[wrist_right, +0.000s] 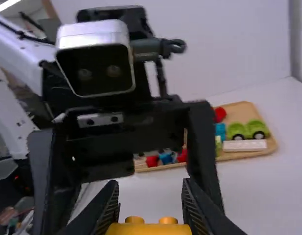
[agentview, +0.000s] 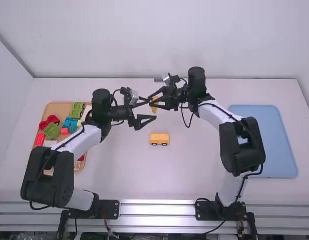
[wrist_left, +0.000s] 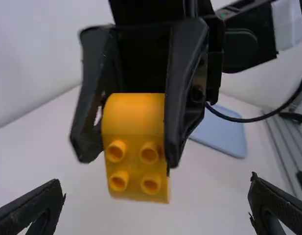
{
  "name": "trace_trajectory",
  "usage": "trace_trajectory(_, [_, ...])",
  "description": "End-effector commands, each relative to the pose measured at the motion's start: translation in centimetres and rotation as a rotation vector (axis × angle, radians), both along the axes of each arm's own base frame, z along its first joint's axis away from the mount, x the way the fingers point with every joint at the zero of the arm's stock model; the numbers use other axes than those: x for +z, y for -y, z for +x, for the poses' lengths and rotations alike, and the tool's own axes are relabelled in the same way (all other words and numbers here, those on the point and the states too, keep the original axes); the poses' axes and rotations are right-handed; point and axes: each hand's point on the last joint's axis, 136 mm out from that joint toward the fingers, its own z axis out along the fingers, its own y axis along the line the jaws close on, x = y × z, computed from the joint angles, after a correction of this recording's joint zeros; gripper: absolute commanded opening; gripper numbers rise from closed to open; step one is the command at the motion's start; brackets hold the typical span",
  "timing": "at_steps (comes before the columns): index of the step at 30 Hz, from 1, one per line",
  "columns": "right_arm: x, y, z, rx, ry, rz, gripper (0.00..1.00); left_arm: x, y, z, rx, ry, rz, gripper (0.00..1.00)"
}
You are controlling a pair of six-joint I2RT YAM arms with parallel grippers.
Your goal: Assemble lego blocks to make yellow taxi
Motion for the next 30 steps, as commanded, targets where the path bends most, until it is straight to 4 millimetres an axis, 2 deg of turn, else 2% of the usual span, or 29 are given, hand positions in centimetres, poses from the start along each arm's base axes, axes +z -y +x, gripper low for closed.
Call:
trace_trajectory(1, [0.9,0.0,-0.4,0.044,0.028,0.020,0.21,0.5,0.4,-0.8,-0.082,0.021,-0.021,0.99])
trace_trajectory(3, [0.9,-0.2,-0.6,0.050,0.025,0.019,0.20,0.4,0.4,-0.9,-0.086,0.028,-0.018,0.96])
trace_trajectory(6, [0.9,-0.5,-0.8,0.058,0.025,0.020,0.20,0.4,0.7,-1.0,-0.093,0.029,-0.019,0.79])
trace_trajectory(8, [0.9,-0.5,-0.8,0.058,0.025,0.020,0.20,0.5,0.7,-1.0,-0.092,0.033,-0.019,0.72])
trace_trajectory(14, [0.8,-0.4,-0.7,0.054,0.022,0.018,0.20,1.3,0.3,-0.5,-0.076,0.044,-0.038,0.57])
trace_trajectory(19, [0.6,-0.6,-0.8,0.052,0.021,0.016,0.20,1.6,0.7,-0.7,-0.086,0.063,-0.044,0.54])
trace_trajectory(21, [0.6,-0.6,-0.9,0.053,0.021,0.016,0.20,1.5,0.6,-0.7,-0.086,0.054,-0.043,0.43])
trace_trajectory(23, [0.6,-0.6,-0.8,0.052,0.021,0.016,0.20,1.4,0.7,-0.7,-0.086,0.048,-0.042,0.38])
trace_trajectory(27, [0.6,-0.8,-1.0,0.055,0.025,0.016,0.20,1.4,0.8,-0.8,-0.091,0.044,-0.042,0.22])
trace_trajectory(30, [0.6,-0.9,-1.0,0.056,0.033,0.019,0.21,1.4,0.9,-0.9,-0.092,0.044,-0.042,0.19])
